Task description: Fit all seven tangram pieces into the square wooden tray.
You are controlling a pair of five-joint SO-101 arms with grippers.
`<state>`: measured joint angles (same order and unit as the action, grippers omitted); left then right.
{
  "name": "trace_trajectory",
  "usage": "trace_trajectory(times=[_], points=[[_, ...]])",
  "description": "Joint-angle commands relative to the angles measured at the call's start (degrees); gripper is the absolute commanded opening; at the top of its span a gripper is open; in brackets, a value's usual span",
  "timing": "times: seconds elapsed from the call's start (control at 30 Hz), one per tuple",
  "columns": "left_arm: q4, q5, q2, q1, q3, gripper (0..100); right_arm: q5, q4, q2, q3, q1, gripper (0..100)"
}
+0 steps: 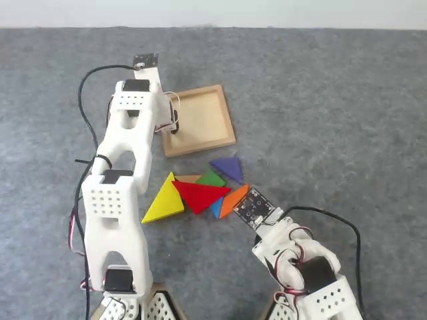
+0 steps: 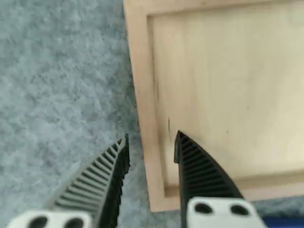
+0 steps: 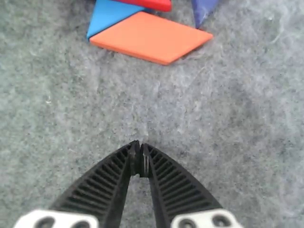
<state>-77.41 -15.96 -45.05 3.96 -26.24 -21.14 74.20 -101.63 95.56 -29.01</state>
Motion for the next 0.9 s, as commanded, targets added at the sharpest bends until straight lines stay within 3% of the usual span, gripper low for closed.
trace_trajectory(times=[0.0,0.13,0.37,0.87], points=[[-2.5,-0.5,-0.4,-0.4,-4.5,12,0.5,0.1,-1.1,1.0,-0.5,0.8],[-2.5,-0.5,-0.6,-0.4,-4.7,1,0.5,0.1,-1.1,1.0,-0.5,0.8],[-3.8,0.2,0.1,-0.2,-1.1,1,0.5,0.1,-1.1,1.0,-0.5,0.8],[-10.5,9.7,0.5,-0.2,1.9,1,0.5,0.1,-1.1,1.0,-0.5,0.8]])
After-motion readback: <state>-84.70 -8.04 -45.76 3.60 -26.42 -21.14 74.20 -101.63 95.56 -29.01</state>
